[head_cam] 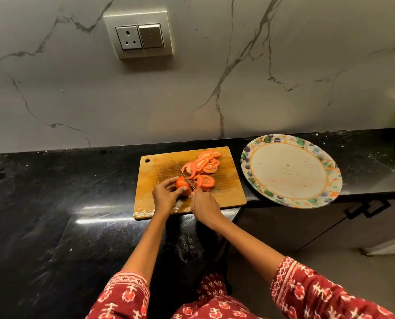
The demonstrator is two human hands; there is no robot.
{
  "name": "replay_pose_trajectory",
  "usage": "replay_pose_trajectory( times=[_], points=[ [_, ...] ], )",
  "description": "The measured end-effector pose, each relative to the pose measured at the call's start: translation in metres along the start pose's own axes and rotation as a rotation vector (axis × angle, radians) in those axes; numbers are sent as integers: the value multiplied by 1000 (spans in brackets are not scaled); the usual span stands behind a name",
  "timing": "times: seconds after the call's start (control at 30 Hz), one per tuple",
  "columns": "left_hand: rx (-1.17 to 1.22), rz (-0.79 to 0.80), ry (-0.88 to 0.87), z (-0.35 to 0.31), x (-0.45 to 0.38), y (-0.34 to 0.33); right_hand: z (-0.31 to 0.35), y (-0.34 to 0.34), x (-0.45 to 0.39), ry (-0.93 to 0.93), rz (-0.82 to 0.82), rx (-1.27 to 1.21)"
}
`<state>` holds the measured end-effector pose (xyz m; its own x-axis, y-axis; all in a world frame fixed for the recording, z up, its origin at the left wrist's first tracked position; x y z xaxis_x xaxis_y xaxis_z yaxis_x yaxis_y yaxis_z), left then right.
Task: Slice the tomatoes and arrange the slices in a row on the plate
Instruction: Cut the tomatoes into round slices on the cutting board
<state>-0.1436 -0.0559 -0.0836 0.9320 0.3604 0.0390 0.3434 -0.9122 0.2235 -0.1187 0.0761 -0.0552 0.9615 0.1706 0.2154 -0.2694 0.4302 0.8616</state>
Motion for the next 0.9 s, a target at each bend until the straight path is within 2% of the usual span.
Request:
replay_pose_trajectory(
  times=[0.27, 0.9],
  points=[
    [-58, -33, 0, -1, 3, 1, -8, -15, 10, 18, -19, 17],
    [44, -20, 60, 8, 1, 5, -4, -19, -5, 69, 31, -39]
  ],
)
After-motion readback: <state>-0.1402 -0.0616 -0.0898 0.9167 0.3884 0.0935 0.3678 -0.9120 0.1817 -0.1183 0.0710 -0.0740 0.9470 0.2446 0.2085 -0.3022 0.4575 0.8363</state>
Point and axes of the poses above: each hand's wrist, its own x-axis away from the middle knuckle, its own y-axis out of the back of the hand, z = x × y, the point moved 4 cm from there along -x, towards the middle knuckle, and after that the axes turned 8 degrees about x, right-handed, at the moved point
